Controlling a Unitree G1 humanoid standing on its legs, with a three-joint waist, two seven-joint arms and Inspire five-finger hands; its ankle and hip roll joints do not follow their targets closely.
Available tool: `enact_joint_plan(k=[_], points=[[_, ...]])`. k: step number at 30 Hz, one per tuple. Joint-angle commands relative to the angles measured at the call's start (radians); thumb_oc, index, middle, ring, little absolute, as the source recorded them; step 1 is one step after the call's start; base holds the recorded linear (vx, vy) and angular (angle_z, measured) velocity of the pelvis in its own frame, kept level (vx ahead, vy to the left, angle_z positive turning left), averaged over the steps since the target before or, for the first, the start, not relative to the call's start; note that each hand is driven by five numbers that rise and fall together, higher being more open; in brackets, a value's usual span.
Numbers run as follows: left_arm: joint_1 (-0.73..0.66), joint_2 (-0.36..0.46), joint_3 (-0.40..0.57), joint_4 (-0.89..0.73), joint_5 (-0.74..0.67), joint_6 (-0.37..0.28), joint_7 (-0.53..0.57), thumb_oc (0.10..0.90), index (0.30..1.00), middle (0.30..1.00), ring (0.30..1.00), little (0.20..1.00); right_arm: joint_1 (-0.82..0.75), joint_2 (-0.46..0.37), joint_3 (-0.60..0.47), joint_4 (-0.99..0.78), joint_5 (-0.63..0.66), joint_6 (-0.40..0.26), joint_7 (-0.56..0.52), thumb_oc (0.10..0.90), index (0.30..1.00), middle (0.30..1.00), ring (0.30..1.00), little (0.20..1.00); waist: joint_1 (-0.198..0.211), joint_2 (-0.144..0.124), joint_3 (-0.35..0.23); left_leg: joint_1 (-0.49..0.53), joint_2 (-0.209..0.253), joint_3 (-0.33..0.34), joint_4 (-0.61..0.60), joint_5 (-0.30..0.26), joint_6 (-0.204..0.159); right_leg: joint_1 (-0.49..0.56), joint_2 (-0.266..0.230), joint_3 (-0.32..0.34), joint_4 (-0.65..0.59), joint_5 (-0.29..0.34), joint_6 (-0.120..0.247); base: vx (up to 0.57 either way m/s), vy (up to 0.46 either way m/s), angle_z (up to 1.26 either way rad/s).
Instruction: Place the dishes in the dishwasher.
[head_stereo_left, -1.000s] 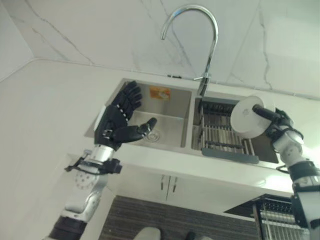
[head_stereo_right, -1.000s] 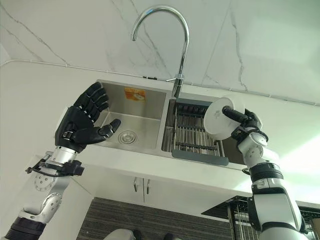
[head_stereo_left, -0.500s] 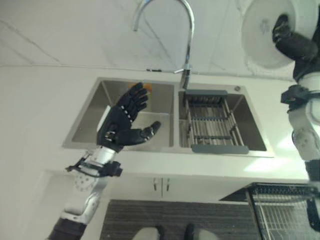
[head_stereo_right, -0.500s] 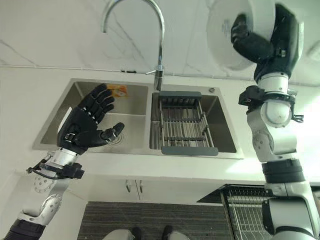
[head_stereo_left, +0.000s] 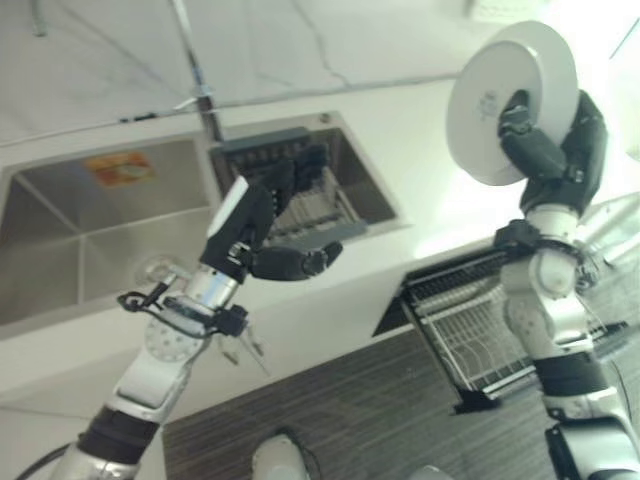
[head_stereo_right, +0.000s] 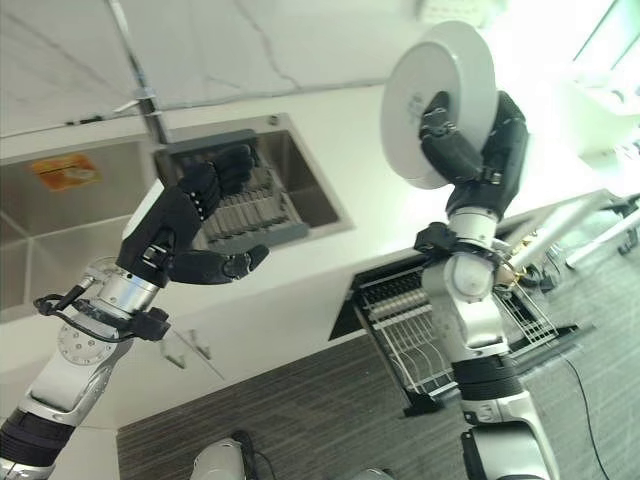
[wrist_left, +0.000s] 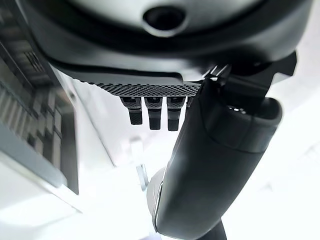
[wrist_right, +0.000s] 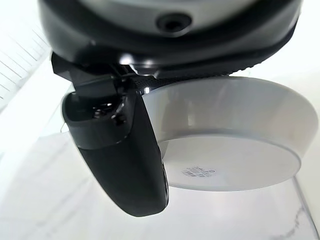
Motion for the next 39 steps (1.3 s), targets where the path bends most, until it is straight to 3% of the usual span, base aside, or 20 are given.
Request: enact_joint_plan(k=[1,6,9,12,15,18,20,22,23,26,28,33,39], points=[[-0.020,-0.050,0.041,-0.129,0.024,-0.082,0.003,0.800,0.900,0.900,0.900,0.900,-0.114,-0.133,-0.103,-0.154,-0.059,-0.095,0.006,0.400,0.300,0.300,0.300,0.300,-0.052,0.046,-0.134,0.072,-0.013,-0.092,-0.076,-0.069,0.001,-0.052,0.033,0.029,0.075,-0.073,0.001,0.02,-0.233,-0.62],[0.048,-0.095,0.051,-0.146,0.046,-0.110,-0.049,0.800,0.900,0.900,0.900,0.900,-0.081,-0.181,-0.173,-0.200,-0.122,-0.122,-0.048,0.400,0.300,0.300,0.300,0.300,-0.088,0.071,-0.154,0.069,0.054,-0.057,-0.076,-0.025,-0.052,-0.052,0.078,0.022,0.075,-0.101,-0.033,-0.01,-0.184,-0.36],[0.060,-0.083,0.049,-0.147,0.030,-0.121,-0.062,0.800,0.900,0.900,0.900,0.900,-0.069,-0.197,-0.189,-0.222,-0.215,-0.116,-0.111,0.400,0.300,0.300,0.300,0.300,-0.103,0.085,-0.154,0.066,0.069,-0.042,-0.076,-0.013,-0.063,-0.057,0.084,0.014,0.075,-0.102,-0.038,-0.06,-0.025,-0.06],[0.092,-0.083,0.048,-0.155,0.000,-0.124,-0.130,0.800,0.900,0.900,0.900,0.900,-0.016,-0.203,-0.206,-0.260,-0.202,-0.123,-0.079,0.400,0.300,0.300,0.300,0.300,-0.118,0.097,-0.153,0.063,0.077,-0.030,-0.076,-0.007,-0.066,-0.066,0.091,0.025,0.075,-0.102,-0.042,-0.03,0.021,0.03],[0.121,-0.091,0.028,-0.149,-0.068,-0.064,-0.229,0.800,0.900,0.900,0.900,0.900,0.062,-0.198,-0.221,-0.268,-0.192,-0.084,-0.029,0.400,0.300,0.300,0.300,0.300,-0.134,0.102,-0.150,0.068,0.085,-0.008,-0.076,-0.005,-0.069,-0.069,0.090,0.024,0.075,-0.100,-0.040,-0.03,0.041,-0.03],[0.155,-0.124,-0.016,-0.106,-0.205,0.054,-0.290,0.800,0.900,0.900,0.900,0.900,0.137,-0.186,-0.228,-0.234,-0.230,-0.054,0.031,0.400,0.300,0.300,0.300,0.300,-0.145,0.104,-0.147,0.080,0.089,0.010,-0.076,-0.006,-0.068,-0.066,0.088,0.027,0.075,-0.101,-0.038,0.01,0.057,-0.03],[0.192,-0.148,-0.062,-0.044,-0.274,0.137,-0.349,0.800,0.900,0.900,0.900,0.900,0.164,-0.202,-0.211,-0.195,-0.311,0.009,0.046,0.400,0.300,0.300,0.300,0.300,-0.150,0.105,-0.145,0.090,0.092,0.022,-0.076,-0.011,-0.070,-0.062,0.087,0.030,0.075,-0.105,-0.033,0.00,0.047,-0.08],[0.215,-0.153,-0.091,-0.011,-0.272,0.157,-0.380,0.800,0.900,0.900,0.900,0.900,0.172,-0.211,-0.203,-0.170,-0.322,0.018,0.043,0.400,0.300,0.300,0.300,0.300,-0.154,0.105,-0.143,0.090,0.092,0.026,-0.076,-0.011,-0.068,-0.067,0.087,0.035,0.075,-0.103,-0.032,-0.02,0.043,-0.07],[0.243,-0.155,-0.146,0.052,-0.239,0.224,-0.434,0.800,0.900,0.900,0.900,0.900,0.186,-0.216,-0.192,-0.127,-0.343,0.031,0.067,0.400,0.300,0.300,0.300,0.300,-0.161,0.108,-0.139,0.090,0.091,0.032,-0.076,-0.010,-0.066,-0.073,0.085,0.039,0.075,-0.099,-0.028,-0.03,0.055,-0.04],[0.252,-0.140,-0.205,0.155,-0.168,0.253,-0.455,0.800,0.900,0.900,0.900,0.900,0.190,-0.230,-0.153,-0.072,-0.416,0.064,0.064,0.400,0.300,0.300,0.300,0.300,-0.169,0.111,-0.138,0.094,0.088,0.045,-0.076,-0.011,-0.063,-0.077,0.084,0.041,0.075,-0.097,-0.023,-0.01,0.049,-0.09],[0.262,-0.129,-0.227,0.210,-0.157,0.310,-0.447,0.800,0.900,0.900,0.900,0.900,0.192,-0.249,-0.121,-0.031,-0.419,0.107,0.077,0.400,0.300,0.300,0.300,0.300,-0.174,0.114,-0.138,0.095,0.086,0.050,-0.076,-0.011,-0.060,-0.082,0.084,0.048,0.075,-0.097,-0.020,0.00,0.042,-0.06],[0.309,-0.187,-0.225,0.484,-0.113,0.330,-0.432,0.800,0.900,0.900,0.900,0.900,0.192,-0.254,-0.031,0.093,-0.506,0.185,0.177,0.400,0.300,0.300,0.300,0.300,-0.157,0.108,-0.136,0.093,0.080,0.048,-0.076,-0.013,-0.056,-0.080,0.081,0.042,0.075,-0.097,-0.019,0.01,0.001,-0.05],[0.355,-0.266,-0.179,0.737,-0.044,0.270,-0.410,0.800,0.900,0.900,0.900,0.900,0.133,-0.220,0.037,0.273,-0.555,0.197,0.183,0.400,0.300,0.300,0.300,0.300,-0.118,0.095,-0.132,0.083,0.072,0.024,-0.076,-0.014,-0.055,-0.075,0.074,0.018,0.075,-0.095,-0.023,0.01,-0.018,0.09]])
